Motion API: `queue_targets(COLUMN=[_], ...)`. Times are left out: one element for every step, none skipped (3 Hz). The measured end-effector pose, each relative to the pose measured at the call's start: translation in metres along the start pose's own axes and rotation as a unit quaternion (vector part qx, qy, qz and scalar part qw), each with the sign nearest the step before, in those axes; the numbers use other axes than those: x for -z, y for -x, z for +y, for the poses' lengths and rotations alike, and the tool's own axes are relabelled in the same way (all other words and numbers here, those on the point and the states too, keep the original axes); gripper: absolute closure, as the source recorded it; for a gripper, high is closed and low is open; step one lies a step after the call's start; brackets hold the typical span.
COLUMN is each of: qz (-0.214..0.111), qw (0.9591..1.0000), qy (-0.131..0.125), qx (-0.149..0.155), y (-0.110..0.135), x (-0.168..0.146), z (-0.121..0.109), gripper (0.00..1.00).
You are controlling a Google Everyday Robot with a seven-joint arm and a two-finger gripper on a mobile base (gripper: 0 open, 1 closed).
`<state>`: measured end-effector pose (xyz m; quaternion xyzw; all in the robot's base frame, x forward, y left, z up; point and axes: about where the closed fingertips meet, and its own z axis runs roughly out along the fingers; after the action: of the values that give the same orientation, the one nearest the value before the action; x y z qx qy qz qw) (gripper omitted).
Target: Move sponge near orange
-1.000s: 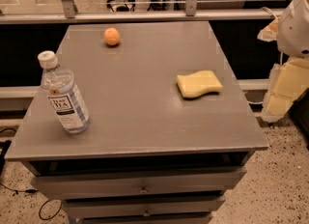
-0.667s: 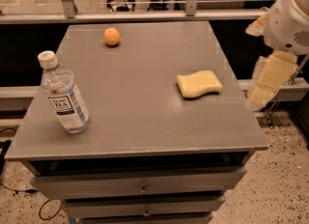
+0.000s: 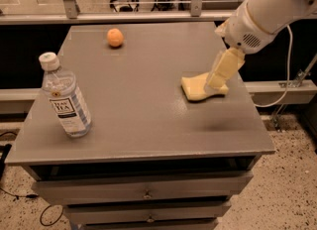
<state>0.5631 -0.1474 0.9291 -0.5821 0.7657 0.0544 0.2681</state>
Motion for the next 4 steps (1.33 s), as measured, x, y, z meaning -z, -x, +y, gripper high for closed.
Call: queue_targets(qz=[-0.009,-0.007,-0.009,-0.004], qw=[0.9996,0.9978,0.9962,0.9954], qy=[0.013,0.038,0.054,0.059], qx=[-0.025,-0.055,-0.068,-0.075], y=[-0.008,-0.026,-0.032,-0.029], x=[-0.032,-0.062,-0.078,-0.083], z=[-0.009,-0.006,-0.003,-0.005], gripper=[0.0,0.0,0.0,0.25])
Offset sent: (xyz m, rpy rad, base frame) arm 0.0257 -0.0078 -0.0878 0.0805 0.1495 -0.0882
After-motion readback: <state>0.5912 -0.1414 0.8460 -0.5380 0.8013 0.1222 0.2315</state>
